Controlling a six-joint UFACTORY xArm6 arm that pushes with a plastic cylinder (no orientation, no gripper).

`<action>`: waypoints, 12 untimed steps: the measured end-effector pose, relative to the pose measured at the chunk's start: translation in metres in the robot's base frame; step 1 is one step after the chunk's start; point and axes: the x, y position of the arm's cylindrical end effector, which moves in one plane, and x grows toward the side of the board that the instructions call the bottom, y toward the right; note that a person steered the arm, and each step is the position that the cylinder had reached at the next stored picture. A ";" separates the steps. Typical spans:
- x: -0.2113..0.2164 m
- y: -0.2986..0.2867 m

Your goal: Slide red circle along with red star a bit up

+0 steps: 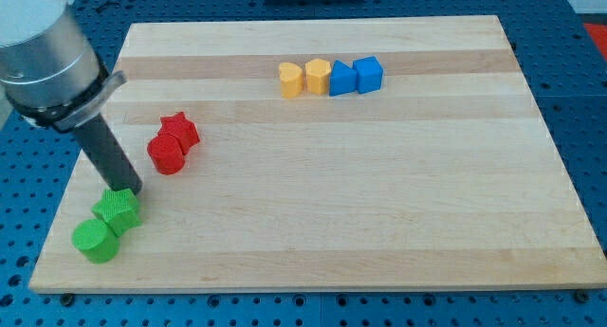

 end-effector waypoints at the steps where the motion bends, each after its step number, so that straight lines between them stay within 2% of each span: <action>1: -0.003 0.012; 2: -0.007 0.026; 6: -0.051 0.014; 8: -0.048 0.070; 9: -0.052 0.078; 12: -0.056 0.008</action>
